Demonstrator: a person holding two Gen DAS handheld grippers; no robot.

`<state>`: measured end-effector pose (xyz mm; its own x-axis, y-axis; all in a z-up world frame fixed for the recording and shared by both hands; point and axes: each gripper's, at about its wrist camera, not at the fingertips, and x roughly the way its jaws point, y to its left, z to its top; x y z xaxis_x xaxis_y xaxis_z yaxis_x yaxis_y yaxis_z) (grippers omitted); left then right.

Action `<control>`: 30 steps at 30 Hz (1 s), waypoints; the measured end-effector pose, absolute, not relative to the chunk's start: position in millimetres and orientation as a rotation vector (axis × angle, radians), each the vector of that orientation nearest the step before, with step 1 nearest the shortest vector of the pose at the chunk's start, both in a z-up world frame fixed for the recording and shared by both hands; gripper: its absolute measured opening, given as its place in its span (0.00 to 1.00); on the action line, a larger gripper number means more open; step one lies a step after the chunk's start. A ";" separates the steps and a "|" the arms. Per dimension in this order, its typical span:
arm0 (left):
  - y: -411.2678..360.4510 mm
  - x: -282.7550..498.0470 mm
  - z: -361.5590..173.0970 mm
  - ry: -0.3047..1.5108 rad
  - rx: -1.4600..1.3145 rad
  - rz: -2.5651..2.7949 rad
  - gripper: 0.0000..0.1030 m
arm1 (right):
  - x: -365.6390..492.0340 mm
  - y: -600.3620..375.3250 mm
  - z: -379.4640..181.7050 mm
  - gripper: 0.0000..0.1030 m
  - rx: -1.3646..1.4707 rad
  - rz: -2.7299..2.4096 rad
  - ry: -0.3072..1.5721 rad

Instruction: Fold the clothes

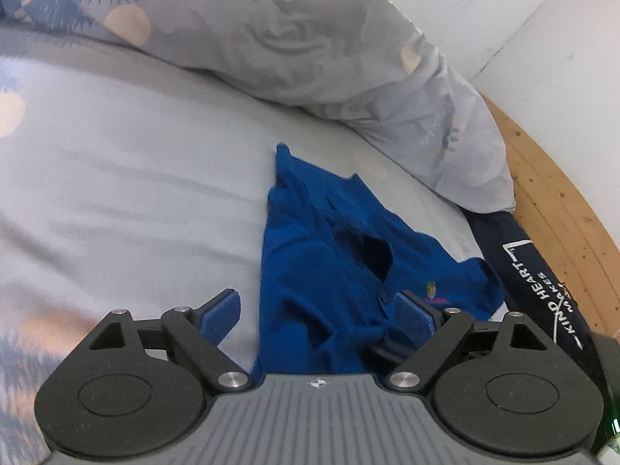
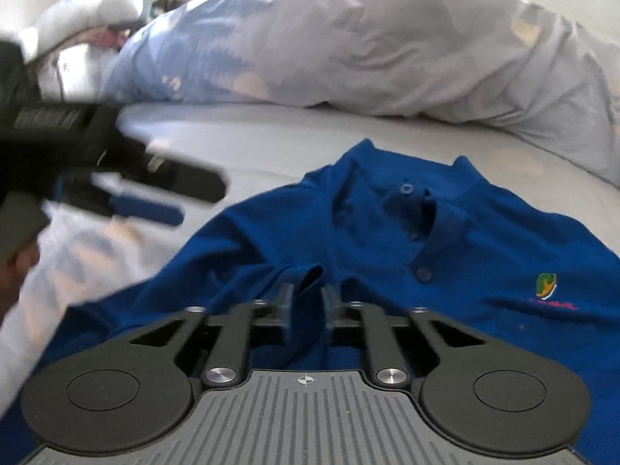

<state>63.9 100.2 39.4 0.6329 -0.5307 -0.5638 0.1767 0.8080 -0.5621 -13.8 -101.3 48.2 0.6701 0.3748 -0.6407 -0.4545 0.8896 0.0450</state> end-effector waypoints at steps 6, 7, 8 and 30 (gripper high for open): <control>129.0 88.9 32.9 0.818 -0.530 -0.321 0.88 | -48.0 -64.0 70.1 0.06 -0.230 0.596 0.543; 136.2 91.1 27.7 0.829 -0.558 -0.308 0.88 | -52.4 -56.4 70.3 0.06 -0.247 0.620 0.533; 140.3 92.4 24.3 0.834 -0.582 -0.309 0.88 | -56.9 -48.8 70.4 0.06 -0.264 0.644 0.523; 112.6 141.8 19.3 0.927 -0.424 -0.369 0.78 | -113.1 -10.5 79.9 0.06 -0.260 1.010 0.563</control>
